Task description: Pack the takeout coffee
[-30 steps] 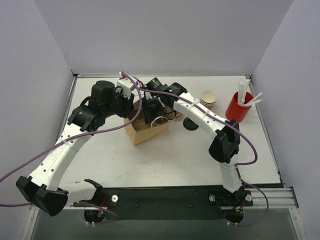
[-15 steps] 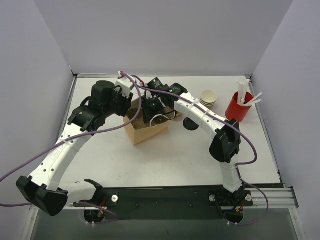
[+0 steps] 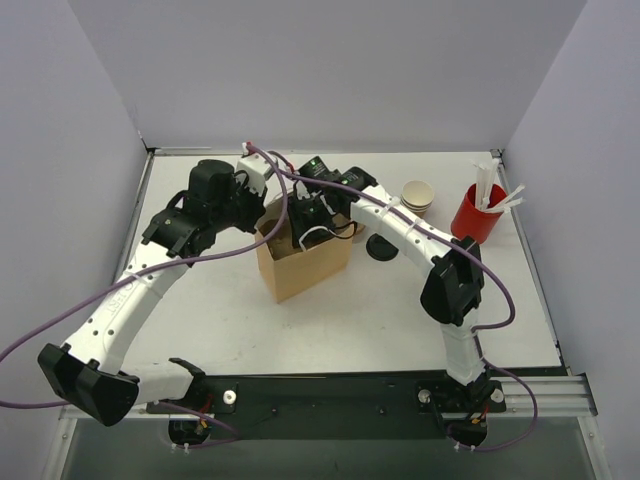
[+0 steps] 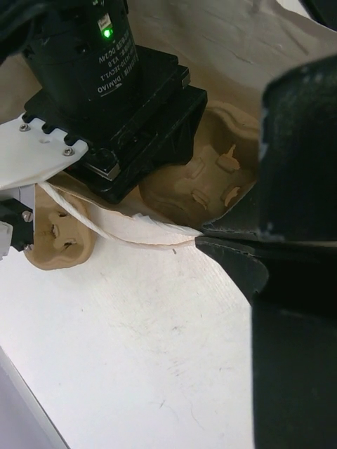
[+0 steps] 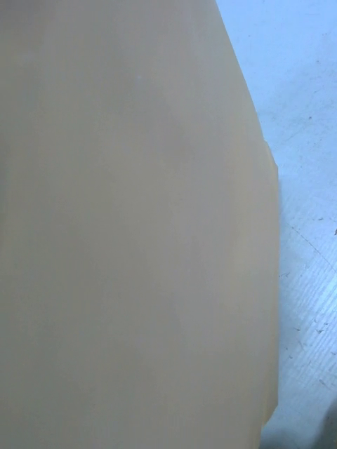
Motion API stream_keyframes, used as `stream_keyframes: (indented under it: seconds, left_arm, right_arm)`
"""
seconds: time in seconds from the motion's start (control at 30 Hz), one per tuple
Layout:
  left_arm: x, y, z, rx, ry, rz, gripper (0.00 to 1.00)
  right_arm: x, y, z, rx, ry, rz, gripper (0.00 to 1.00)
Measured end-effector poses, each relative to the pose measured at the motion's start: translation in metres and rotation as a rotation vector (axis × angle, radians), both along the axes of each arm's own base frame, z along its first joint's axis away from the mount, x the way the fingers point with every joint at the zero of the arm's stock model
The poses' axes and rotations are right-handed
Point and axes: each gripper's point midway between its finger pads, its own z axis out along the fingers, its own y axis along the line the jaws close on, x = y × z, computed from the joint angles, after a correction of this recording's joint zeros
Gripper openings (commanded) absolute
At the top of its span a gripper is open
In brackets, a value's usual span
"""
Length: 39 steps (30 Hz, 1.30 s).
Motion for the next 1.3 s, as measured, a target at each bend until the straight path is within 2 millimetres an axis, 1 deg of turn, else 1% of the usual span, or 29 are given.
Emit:
stream_keyframes:
  seconds: [0.1,0.17,0.33,0.43,0.57,0.8,1.03,1.3]
  left_arm:
    - [-0.006,-0.006,0.0,-0.048,0.031,-0.007,0.0]
    - [-0.013,-0.009,0.001,-0.085,0.052,-0.011,0.0]
    - [-0.038,-0.011,-0.002,-0.16,0.092,-0.005,0.0]
    - [-0.05,-0.011,-0.001,-0.199,0.103,0.004,0.0]
    - [-0.059,-0.012,-0.005,-0.216,0.119,0.02,0.0]
    - [-0.067,-0.018,-0.01,-0.219,0.119,0.038,0.0]
    - [-0.071,-0.024,-0.012,-0.187,0.09,0.057,0.0]
    - [-0.074,-0.025,-0.01,-0.128,0.028,0.105,0.0]
  right_arm:
    - [-0.003,-0.004,-0.001,-0.007,0.004,0.001,0.19]
    - [-0.009,-0.009,-0.001,-0.016,0.001,0.004,0.21]
    - [-0.026,-0.021,-0.001,-0.069,-0.021,0.037,0.22]
    - [-0.034,-0.023,-0.002,-0.125,-0.055,0.068,0.22]
    - [-0.04,-0.027,-0.005,-0.18,-0.074,0.097,0.24]
    - [-0.043,-0.037,-0.009,-0.247,-0.091,0.129,0.25]
    - [-0.041,-0.045,-0.012,-0.297,-0.11,0.149,0.25]
    - [-0.04,-0.048,-0.011,-0.321,-0.132,0.175,0.25]
